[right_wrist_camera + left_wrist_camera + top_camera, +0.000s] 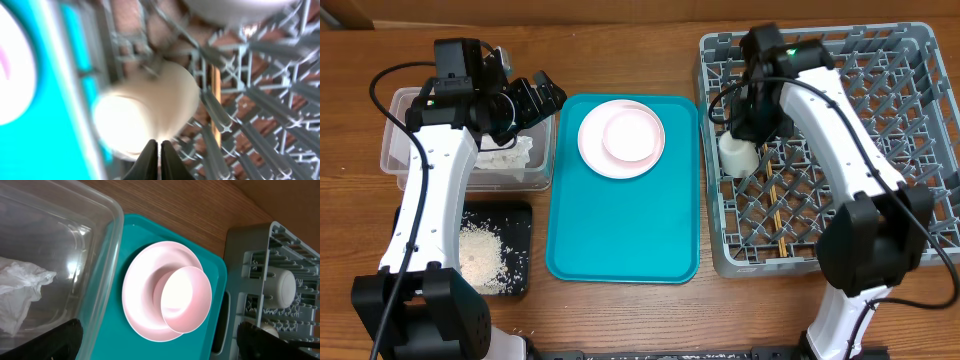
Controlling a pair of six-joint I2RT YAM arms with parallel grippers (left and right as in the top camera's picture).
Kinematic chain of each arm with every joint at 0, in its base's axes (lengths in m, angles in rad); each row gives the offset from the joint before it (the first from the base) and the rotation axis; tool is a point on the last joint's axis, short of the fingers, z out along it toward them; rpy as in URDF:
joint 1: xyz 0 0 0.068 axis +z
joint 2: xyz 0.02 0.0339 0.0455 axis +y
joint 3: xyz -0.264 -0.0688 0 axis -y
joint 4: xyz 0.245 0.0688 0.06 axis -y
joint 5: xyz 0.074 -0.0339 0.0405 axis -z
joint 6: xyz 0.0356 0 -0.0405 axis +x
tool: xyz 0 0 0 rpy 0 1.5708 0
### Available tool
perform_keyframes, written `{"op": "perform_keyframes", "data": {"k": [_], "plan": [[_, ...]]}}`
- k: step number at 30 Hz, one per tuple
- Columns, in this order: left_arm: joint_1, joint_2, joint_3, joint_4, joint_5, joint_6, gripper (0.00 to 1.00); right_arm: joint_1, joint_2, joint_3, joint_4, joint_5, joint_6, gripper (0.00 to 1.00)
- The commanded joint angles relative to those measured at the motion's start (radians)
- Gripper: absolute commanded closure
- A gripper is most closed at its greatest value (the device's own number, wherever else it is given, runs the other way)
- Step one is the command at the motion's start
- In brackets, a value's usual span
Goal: Sort waste into correct bins and load items into the dishwasher
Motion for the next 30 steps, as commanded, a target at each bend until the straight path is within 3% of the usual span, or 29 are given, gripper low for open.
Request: {"op": "perform_keyframes", "data": {"k": [1, 8, 11, 18, 26, 30], "plan": [[-0.002, -0.008, 0.026, 0.000, -0.007, 0.007, 0.00, 0.024, -0.070, 0.061, 0.037, -0.113, 0.014, 0.89], [-0.002, -0.008, 0.026, 0.000, -0.007, 0.007, 0.00, 0.124, -0.060, 0.035, 0.194, -0.169, 0.088, 0.84], [-0.002, -0.008, 0.026, 0.000, -0.007, 0.007, 0.00, 0.175, -0.060, -0.002, 0.279, -0.169, 0.090, 0.74], [-0.002, -0.008, 0.026, 0.000, -0.007, 0.007, 0.00, 0.278, -0.060, -0.091, 0.436, -0.163, 0.116, 0.69], [-0.002, -0.008, 0.026, 0.000, -0.007, 0.007, 0.00, 0.345, -0.060, -0.179, 0.557, 0.096, 0.116, 0.66], [-0.002, -0.008, 0.026, 0.000, -0.007, 0.007, 0.00, 0.345, -0.060, -0.230, 0.626, 0.120, 0.126, 0.66]]}}
